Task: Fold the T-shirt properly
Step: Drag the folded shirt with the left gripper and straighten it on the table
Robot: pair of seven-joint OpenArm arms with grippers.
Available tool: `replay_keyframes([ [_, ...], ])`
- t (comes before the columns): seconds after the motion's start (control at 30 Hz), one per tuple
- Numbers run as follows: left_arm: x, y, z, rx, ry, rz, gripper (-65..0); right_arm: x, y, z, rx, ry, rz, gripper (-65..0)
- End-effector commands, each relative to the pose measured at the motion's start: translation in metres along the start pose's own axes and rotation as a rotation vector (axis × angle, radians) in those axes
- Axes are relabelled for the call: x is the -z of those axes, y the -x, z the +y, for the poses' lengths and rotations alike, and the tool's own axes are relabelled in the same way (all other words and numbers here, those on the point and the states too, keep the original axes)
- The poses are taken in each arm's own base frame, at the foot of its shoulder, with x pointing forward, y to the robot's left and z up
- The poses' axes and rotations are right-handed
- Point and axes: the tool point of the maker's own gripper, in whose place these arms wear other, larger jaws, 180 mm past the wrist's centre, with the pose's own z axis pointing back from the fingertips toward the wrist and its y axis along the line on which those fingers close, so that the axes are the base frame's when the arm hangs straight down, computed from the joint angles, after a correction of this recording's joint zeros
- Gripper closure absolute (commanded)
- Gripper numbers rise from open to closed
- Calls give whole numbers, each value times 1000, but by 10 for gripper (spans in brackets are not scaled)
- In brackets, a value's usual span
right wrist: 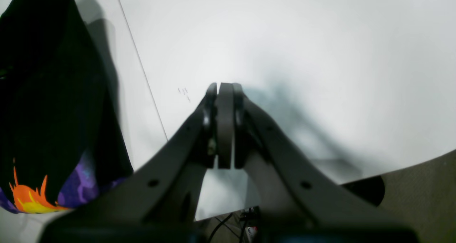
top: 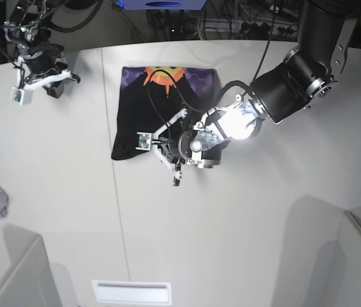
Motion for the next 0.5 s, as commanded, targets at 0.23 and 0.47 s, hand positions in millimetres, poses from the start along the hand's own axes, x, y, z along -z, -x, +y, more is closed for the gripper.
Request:
replay_keyframes([
  [0.23, -17, -18, 22, 36, -50, -41, -421, -3, -9, 3, -16, -12, -34, 0],
  [0.47, -55, -26, 77, -57, -200, -125, -434, -3, -7, 2, -15, -11, -30, 0],
])
